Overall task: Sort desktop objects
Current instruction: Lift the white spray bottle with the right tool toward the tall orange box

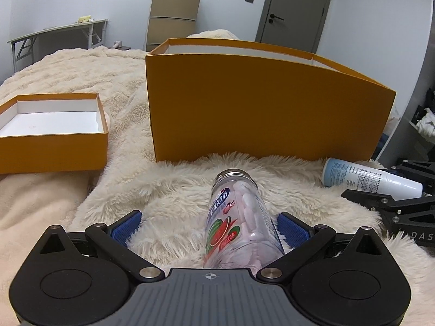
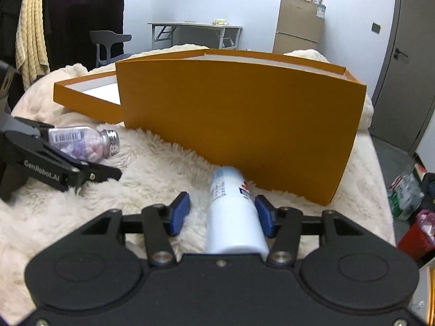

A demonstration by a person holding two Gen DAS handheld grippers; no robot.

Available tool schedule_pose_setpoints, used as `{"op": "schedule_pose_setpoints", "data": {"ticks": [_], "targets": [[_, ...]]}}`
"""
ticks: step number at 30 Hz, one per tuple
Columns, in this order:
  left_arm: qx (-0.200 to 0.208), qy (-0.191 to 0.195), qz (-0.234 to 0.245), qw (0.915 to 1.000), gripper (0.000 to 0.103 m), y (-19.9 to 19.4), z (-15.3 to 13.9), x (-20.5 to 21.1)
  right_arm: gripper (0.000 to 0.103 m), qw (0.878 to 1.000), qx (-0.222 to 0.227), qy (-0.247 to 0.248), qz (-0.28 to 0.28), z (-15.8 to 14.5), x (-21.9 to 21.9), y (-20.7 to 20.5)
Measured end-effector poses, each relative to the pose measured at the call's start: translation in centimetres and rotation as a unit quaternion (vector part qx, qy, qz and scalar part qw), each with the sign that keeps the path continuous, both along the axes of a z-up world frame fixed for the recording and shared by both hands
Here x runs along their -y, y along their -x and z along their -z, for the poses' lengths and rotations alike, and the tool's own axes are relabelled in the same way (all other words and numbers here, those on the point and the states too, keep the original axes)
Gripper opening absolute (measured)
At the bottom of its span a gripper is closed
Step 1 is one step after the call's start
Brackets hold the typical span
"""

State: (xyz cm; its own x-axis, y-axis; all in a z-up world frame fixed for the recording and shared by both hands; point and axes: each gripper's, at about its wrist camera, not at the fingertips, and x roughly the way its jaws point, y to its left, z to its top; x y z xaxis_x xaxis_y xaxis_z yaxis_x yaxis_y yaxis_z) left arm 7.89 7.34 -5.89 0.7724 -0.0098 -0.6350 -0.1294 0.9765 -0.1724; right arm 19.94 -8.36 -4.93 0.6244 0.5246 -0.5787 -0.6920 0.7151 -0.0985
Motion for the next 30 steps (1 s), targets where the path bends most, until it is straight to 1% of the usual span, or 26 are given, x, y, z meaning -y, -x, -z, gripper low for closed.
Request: {"op": "schedule_pose_setpoints", "data": {"ticks": [3,6,8,9,13,16,17,18,19,21,23,26,30], "targets": [[0.0,0.002,0.0,1.0,0.103,0.0,0.0,0.0,0.052,1.0,0.006,-0.001,0.003,-0.1,-0.1,0.2],[-0.001,0.002,0.0,1.0,0.103,0.1,-0.1,0.0,0.053,0.999,0.043,0.024,0.008,-0.5,0.7,1.0],[-0.003,0.001,0.0,1.0,0.103,-0.1,0.2,-0.1,0.053,0.996,0.072,0.053,0.01,-0.6,0.5,2.1],[-0.003,0.002,0.0,1.0,0.103,-0.1,0.1,-0.1,0.054,0.995,0.077,0.058,0.011,-0.7,0.6,2.5],[-0.004,0.008,0.0,1.0,0.103,-0.2,0.1,-0.1,0.055,0.996,0.069,0.056,0.018,-1.0,1.8,2.7],[-0.003,0.009,-0.001,0.9999,0.103,-0.2,0.1,-0.1,0.051,0.996,0.065,0.061,0.017,-1.2,2.1,2.7],[-0.003,0.009,-0.001,1.0,0.103,-0.2,0.0,-0.1,0.042,0.996,0.061,0.06,0.014,-1.3,2.1,2.6],[-0.003,0.01,-0.001,0.9999,0.103,-0.2,0.0,-0.1,0.038,0.997,0.055,0.059,0.009,-1.4,2.2,2.6],[-0.003,0.011,-0.001,0.9999,0.103,-0.2,0.0,-0.2,0.038,0.997,0.051,0.057,0.005,-1.6,2.4,2.7],[-0.002,0.013,-0.001,0.9999,0.103,-0.3,0.1,-0.3,0.035,0.997,0.058,0.044,0.005,-2.3,3.0,3.0],[-0.002,0.014,-0.001,0.9999,0.103,-0.3,0.1,-0.4,0.032,0.998,0.067,0.019,0.006,-3.3,3.7,3.4],[-0.002,0.015,-0.001,0.9999,0.103,-0.3,0.1,-0.3,0.032,0.996,0.093,-0.018,0.009,-4.5,4.5,4.1],[-0.002,0.015,-0.001,0.9999,0.103,-0.3,0.0,-0.3,0.032,0.993,0.108,-0.05,0.018,-5.1,5.0,4.1]]}}
